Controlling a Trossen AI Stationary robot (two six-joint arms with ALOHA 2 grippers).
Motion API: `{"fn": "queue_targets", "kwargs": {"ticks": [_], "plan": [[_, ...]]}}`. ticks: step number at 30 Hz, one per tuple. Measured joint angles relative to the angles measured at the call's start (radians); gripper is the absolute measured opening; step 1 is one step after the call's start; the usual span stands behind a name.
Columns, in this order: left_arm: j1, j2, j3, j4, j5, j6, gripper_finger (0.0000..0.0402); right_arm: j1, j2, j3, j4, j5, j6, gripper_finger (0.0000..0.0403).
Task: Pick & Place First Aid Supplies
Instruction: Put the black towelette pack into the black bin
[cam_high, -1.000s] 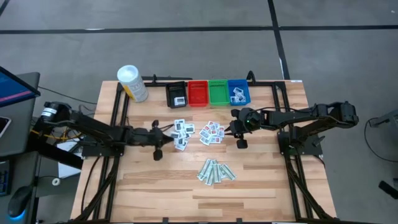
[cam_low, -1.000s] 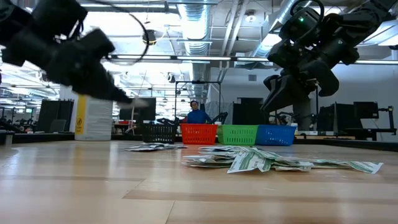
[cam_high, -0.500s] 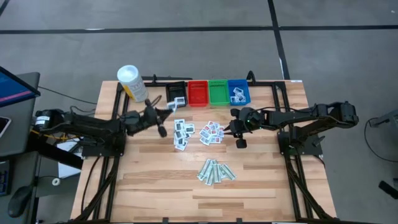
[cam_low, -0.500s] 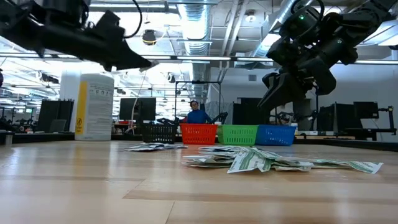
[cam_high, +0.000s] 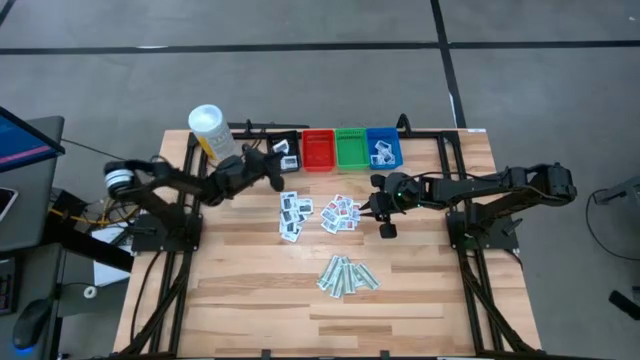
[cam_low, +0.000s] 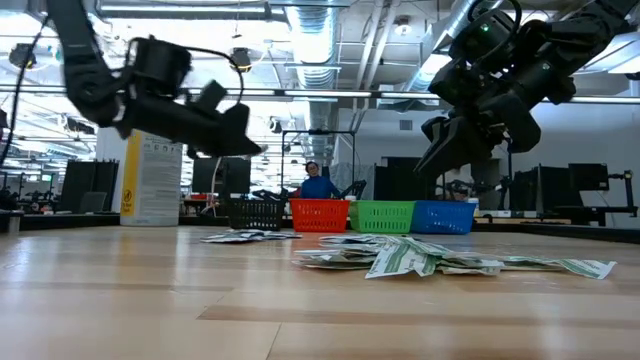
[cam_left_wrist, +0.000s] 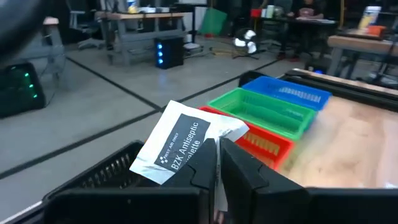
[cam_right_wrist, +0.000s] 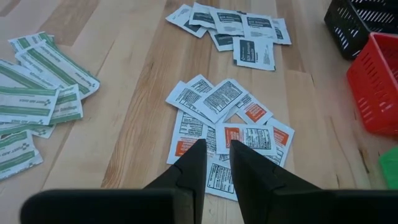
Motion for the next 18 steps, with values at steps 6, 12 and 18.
{"fn": "queue_targets", "kwargs": {"ticks": [6, 12, 18], "plan": [[0.021, 0.099, 0.094, -0.001, 0.000, 0.049, 0.0021, 0.000, 0.000, 0.000, -0.002, 0.000, 0.000, 0.0065], [0.067, 0.121, 0.096, -0.052, -0.018, -0.001, 0.0021, 0.000, 0.000, 0.000, -0.011, 0.000, 0.001, 0.0065], [0.079, 0.126, 0.096, -0.098, 0.040, -0.012, 0.0021, 0.000, 0.000, 0.000, -0.011, 0.001, -0.014, 0.0065]]}}
